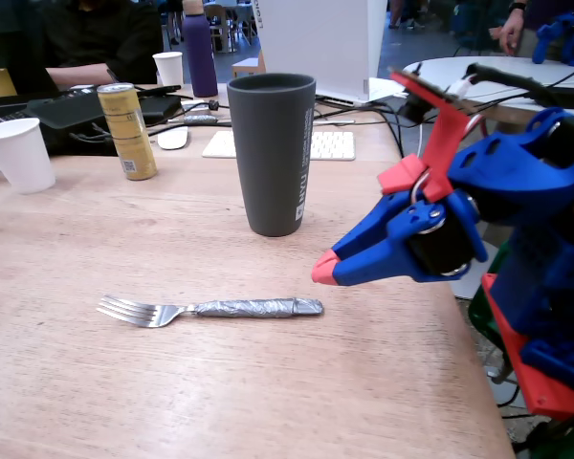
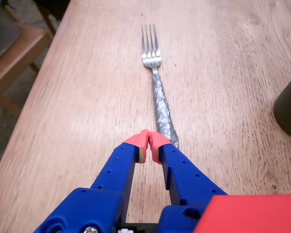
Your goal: Grab the fork and place it in gray glass
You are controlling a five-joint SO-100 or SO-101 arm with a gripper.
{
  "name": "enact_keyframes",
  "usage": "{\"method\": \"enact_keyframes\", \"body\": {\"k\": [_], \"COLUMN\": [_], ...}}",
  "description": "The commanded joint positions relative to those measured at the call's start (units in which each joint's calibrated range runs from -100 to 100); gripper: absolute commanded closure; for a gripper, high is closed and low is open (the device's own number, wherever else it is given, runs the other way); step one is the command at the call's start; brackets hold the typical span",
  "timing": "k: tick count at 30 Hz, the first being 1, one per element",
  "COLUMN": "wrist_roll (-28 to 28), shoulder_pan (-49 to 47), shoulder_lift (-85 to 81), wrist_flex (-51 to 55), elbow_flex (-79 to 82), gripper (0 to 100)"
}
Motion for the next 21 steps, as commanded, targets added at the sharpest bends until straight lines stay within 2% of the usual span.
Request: {"method": "enact_keyframes", "body": {"k": [1,21], "wrist_roll": [0.34,0.34], "shoulder_pan": [-0.17,0.33], "shoulder_lift": [-0.54,-0.54], "wrist_flex": [0.19,0.11], "elbow_flex": [0.34,0.34], "gripper": [100,100]}}
